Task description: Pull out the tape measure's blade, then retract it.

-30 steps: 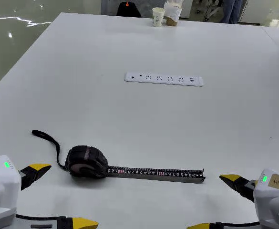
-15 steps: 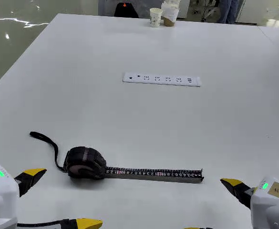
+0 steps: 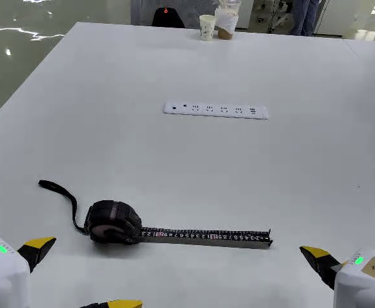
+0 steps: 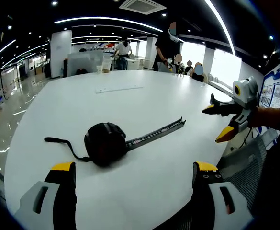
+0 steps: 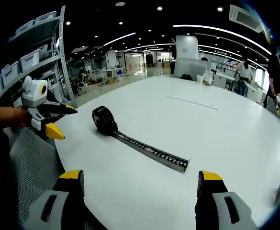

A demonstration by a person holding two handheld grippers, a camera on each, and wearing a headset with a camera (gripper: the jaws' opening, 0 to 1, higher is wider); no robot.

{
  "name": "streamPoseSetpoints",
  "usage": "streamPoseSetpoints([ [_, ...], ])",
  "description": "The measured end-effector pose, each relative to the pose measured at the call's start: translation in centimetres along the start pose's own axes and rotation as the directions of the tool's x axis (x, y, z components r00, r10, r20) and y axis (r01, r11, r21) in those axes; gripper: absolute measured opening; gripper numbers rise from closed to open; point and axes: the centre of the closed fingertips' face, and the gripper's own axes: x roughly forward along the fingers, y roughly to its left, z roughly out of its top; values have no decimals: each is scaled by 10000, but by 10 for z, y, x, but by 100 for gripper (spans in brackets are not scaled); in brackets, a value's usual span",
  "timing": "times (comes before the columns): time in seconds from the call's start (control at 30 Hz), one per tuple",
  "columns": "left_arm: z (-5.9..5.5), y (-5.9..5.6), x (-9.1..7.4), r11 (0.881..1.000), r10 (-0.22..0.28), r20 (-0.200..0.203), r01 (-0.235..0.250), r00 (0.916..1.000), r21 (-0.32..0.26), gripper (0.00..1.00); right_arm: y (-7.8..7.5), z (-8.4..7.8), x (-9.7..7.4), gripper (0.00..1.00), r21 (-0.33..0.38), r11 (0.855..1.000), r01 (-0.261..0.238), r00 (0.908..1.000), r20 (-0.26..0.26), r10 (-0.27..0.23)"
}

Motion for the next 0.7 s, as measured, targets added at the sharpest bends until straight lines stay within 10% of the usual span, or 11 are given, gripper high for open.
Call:
streamPoseSetpoints([
  [0.7, 1, -9, -7, 9955, 905, -270, -912, 9955, -271, 99, 11, 13, -10, 99, 996, 9947, 253, 9985, 466, -301],
])
